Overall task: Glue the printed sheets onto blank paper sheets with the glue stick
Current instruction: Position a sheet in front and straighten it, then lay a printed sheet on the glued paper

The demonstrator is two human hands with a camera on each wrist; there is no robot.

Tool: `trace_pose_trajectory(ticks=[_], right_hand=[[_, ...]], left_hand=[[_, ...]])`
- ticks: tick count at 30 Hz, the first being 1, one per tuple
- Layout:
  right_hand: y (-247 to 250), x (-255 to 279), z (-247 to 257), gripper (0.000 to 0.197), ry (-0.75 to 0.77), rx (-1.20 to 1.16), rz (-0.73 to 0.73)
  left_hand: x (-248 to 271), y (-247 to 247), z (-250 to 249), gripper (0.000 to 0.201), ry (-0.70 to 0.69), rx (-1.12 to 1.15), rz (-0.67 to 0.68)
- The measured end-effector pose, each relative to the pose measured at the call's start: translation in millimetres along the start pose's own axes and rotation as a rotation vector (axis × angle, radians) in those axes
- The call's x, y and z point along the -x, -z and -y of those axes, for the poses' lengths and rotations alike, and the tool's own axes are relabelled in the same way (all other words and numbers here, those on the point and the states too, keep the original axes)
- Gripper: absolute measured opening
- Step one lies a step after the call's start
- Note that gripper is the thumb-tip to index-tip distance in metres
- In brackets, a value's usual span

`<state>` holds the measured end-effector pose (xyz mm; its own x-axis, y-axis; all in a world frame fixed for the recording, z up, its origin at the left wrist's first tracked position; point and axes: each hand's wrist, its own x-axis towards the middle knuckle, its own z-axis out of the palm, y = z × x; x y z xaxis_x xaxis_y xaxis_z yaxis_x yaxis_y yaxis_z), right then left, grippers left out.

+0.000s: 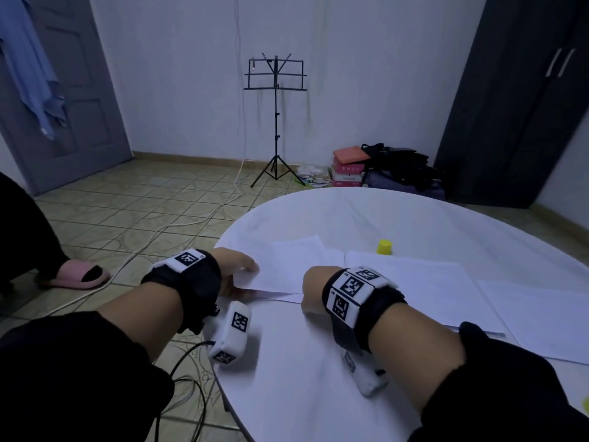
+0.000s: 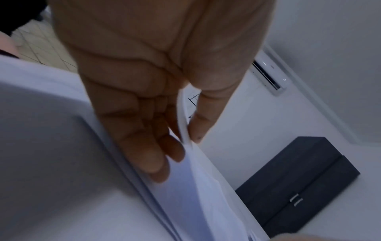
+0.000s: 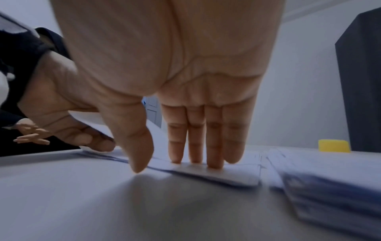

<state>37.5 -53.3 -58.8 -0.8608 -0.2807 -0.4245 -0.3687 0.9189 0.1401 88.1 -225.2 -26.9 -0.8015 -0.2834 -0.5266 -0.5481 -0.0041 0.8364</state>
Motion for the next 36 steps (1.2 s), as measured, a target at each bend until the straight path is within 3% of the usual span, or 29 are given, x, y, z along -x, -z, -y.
trace_pose_trajectory(ticks=[2, 3, 4, 6, 7, 10, 15, 18, 21, 24, 27, 30, 32, 34, 36], right_hand=[[5, 2, -2, 0.023, -0.047, -0.064, 0.048], [14, 30, 3, 0.017, -0.030, -0.110, -0.001], [25, 63, 8, 0.020, 0.037, -0.129, -0.060], [25, 79, 8, 0.027, 0.066, -0.138, -0.181], [24, 83, 9, 0.023, 0.062, -0.126, -0.214], [23, 90, 11, 0.016, 0.052, -0.141, -0.212], [28, 91, 9, 0.021, -0.042, -0.270, -0.184], [30, 92, 1, 0.047, -0.099, -0.479, -0.189], [28, 98, -17, 0.054, -0.129, -0.767, -0.263], [24, 118, -40, 0.025, -0.088, -1.101, -0.314], [13, 144, -66, 0.011, -0.059, -1.275, -0.331], [-6, 170, -92, 0.019, -0.140, -1.217, -0.370], [-19, 192, -109, 0.019, -0.203, -1.143, -0.368], [-33, 215, -126, 0.019, -0.240, -1.063, -0.335], [-47, 238, -142, 0.018, -0.246, -0.950, -0.273]], left_hand=[[-4, 1, 4, 0.032, 0.010, 0.015, -0.001], [-7, 2, 7, 0.030, 0.023, 0.012, 0.003], [-8, 2, 9, 0.024, 0.042, 0.002, -0.009], [-13, 3, 14, 0.010, 0.060, -0.050, -0.019], [-14, 4, 16, 0.012, 0.056, -0.065, -0.027], [-15, 6, 17, 0.024, 0.053, -0.088, -0.017], [-10, 7, 19, 0.017, 0.042, -0.049, -0.061], [-2, 8, 19, 0.011, 0.009, 0.010, -0.080], [11, 8, 17, 0.011, -0.035, 0.055, -0.077], [31, 4, 17, 0.012, -0.074, 0.021, -0.014], [59, -12, 18, 0.012, -0.095, 0.008, 0.081], [92, -42, 20, 0.009, -0.119, -0.105, 0.176], [107, -63, 23, 0.017, -0.169, -0.236, 0.163], [120, -83, 24, 0.029, -0.276, -0.423, 0.126], [135, -103, 27, 0.056, -0.422, -0.682, 0.112]])
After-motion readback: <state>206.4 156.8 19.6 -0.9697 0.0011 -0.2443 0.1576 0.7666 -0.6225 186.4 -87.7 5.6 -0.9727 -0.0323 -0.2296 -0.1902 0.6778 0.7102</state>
